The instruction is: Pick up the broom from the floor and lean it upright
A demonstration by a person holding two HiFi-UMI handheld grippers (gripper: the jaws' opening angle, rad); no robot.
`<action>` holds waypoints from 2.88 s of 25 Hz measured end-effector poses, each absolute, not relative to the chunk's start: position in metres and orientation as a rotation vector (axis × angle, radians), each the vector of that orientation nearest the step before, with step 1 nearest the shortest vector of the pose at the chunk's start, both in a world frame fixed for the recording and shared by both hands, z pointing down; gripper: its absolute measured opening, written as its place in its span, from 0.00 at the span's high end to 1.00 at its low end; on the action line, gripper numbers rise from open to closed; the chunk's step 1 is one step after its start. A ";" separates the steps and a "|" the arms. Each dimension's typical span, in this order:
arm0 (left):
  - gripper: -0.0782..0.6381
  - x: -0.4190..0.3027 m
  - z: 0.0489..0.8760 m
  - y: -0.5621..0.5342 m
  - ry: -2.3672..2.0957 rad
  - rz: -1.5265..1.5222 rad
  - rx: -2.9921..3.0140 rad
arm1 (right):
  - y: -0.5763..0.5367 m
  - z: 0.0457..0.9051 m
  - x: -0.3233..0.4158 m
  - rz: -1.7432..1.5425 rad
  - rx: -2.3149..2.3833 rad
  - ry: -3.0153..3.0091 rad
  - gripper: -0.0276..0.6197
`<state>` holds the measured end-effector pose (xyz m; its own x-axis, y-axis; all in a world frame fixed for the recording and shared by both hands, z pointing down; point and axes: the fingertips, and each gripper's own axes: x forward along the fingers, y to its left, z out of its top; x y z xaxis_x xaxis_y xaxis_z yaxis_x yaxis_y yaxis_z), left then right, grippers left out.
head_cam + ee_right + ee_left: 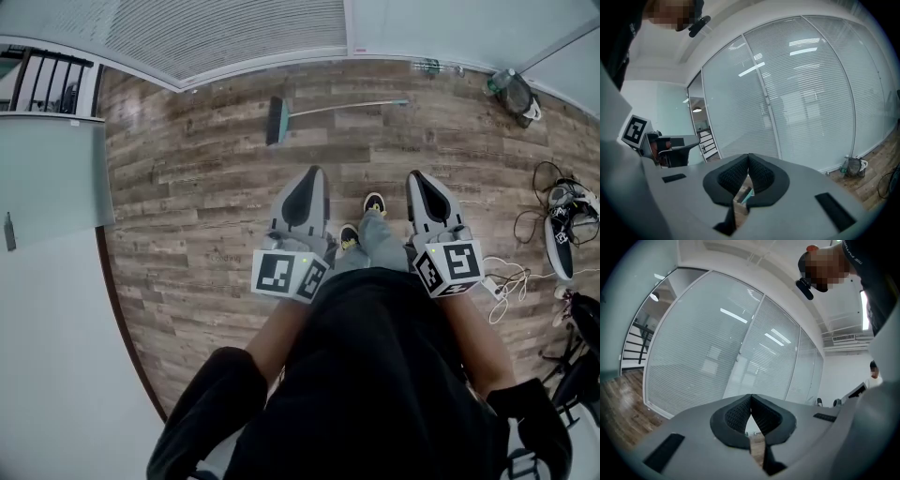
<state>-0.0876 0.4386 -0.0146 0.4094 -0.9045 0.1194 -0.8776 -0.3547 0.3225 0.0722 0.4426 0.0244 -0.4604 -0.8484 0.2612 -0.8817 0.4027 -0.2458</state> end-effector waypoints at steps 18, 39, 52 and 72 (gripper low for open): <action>0.86 -0.049 -0.028 0.360 -1.620 -0.013 2.379 | 0.350 0.033 0.124 0.523 1.580 -2.607 0.93; 0.86 -0.115 -0.015 0.265 -1.610 -0.079 2.330 | 0.267 0.034 0.052 0.433 1.449 -2.571 0.93; 0.86 -0.169 -0.014 0.203 -1.622 -0.193 2.299 | 0.213 0.022 -0.002 0.364 1.427 -2.583 0.93; 0.86 -0.175 0.034 0.122 -1.581 -0.055 2.216 | 0.133 0.064 0.001 0.501 1.398 -2.506 0.93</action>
<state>-0.1752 0.1219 0.0340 0.3539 -0.9126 0.2048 -0.8963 -0.2683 0.3531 0.0005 0.1325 0.0640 -0.5190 -0.7762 0.3580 -0.8542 0.4868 -0.1830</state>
